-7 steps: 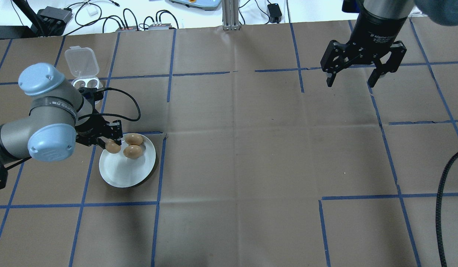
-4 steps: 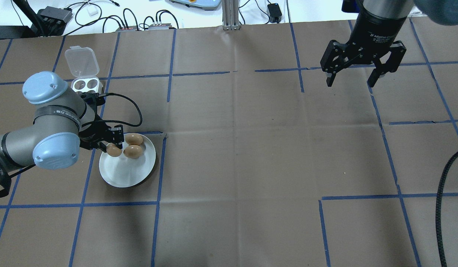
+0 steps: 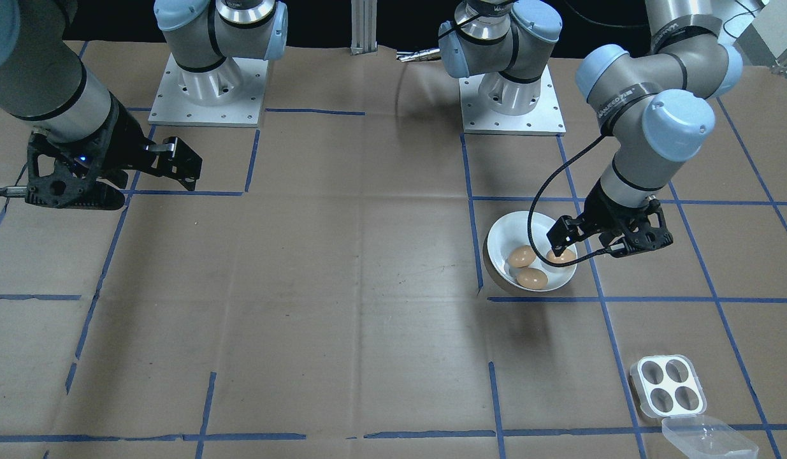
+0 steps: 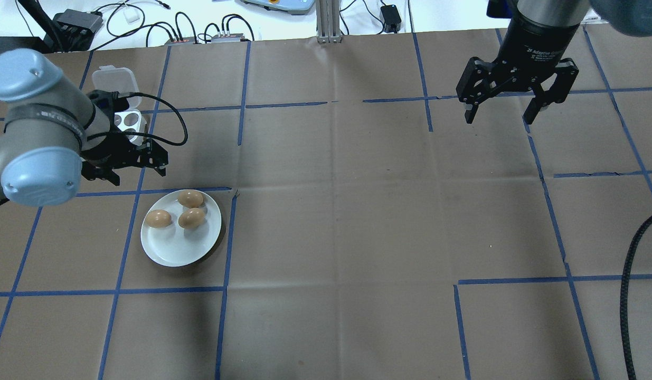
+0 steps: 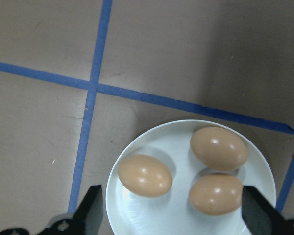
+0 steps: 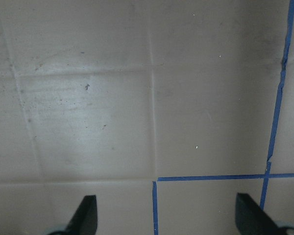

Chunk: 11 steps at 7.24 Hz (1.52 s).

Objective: Place egg on plate

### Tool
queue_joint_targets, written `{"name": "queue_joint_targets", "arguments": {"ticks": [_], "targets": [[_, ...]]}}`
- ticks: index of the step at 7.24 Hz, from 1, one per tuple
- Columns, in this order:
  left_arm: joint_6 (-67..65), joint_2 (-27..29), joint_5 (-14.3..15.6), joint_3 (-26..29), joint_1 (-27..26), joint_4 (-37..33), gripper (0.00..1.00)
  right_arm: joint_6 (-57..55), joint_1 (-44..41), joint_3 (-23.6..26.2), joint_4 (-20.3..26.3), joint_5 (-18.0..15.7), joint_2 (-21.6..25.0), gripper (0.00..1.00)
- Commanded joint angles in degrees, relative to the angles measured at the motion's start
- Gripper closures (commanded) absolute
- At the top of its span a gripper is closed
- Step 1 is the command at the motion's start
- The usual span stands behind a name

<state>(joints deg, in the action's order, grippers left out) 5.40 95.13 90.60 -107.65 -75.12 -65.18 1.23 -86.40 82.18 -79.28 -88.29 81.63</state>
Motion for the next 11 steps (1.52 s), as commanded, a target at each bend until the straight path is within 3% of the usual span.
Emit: {"name": "queue_joint_targets", "arguments": {"ticks": [1,3,6,11], "targets": [[1.1,0.75,-0.07,14.33,-3.7,-12.9,0.0,0.0,0.0,0.0,0.0,-0.04,0.02,0.0],[-0.29,1.98,-0.33,21.58,-6.77,-20.58,0.0,0.0,0.0,0.0,0.0,0.05,0.02,0.0],[-10.66,0.5,0.37,20.73,-13.37,-21.22,0.0,0.0,0.0,0.0,0.0,0.05,0.02,0.0],[-9.82,-2.4,-0.34,18.97,-15.76,-21.39,0.0,0.0,0.0,0.0,0.0,-0.04,0.02,0.0]]}}
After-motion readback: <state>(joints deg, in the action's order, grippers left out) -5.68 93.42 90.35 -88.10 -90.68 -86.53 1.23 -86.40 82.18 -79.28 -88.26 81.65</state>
